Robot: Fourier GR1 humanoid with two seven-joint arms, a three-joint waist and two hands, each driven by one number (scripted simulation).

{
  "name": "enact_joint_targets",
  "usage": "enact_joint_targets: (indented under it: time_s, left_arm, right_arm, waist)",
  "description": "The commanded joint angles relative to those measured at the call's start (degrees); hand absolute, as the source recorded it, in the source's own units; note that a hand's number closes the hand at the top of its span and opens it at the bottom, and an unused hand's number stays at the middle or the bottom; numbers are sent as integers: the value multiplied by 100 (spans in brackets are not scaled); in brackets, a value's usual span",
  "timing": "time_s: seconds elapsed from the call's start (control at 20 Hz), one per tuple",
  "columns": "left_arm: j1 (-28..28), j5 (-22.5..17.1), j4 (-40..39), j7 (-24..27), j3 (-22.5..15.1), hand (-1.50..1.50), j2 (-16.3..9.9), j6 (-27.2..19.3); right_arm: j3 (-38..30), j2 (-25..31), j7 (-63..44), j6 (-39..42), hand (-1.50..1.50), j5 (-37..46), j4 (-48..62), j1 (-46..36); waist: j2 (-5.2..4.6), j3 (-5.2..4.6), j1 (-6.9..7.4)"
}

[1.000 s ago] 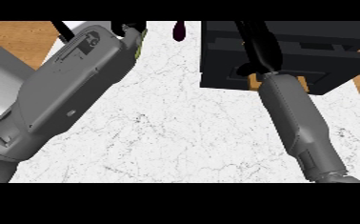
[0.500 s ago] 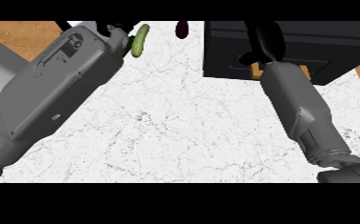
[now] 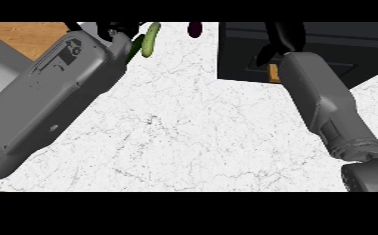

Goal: Pick up the can, place it into the drawer and close the drawer

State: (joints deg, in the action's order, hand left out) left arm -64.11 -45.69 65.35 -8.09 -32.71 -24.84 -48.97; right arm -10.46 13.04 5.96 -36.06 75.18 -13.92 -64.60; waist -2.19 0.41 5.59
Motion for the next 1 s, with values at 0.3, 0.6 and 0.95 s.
enact_joint_targets:
  time_s: [0.3,0.6,0.95]
  left_arm:
    - [65,39,264,-226,119,-150,-282,119]
    - [196,88,415,-208,54,-150,-297,103]
    - [301,162,716,-340,-14,-150,-332,37]
  right_arm:
    - [-501,37,609,541,-150,-531,271,-699]
    - [-1836,-272,1285,1131,-150,-1980,216,-753]
    - [-2353,-108,1767,1564,-150,-2480,280,-798]
  waist:
    - [11,-21,102]
    - [25,3,123]
    - [33,-17,83]
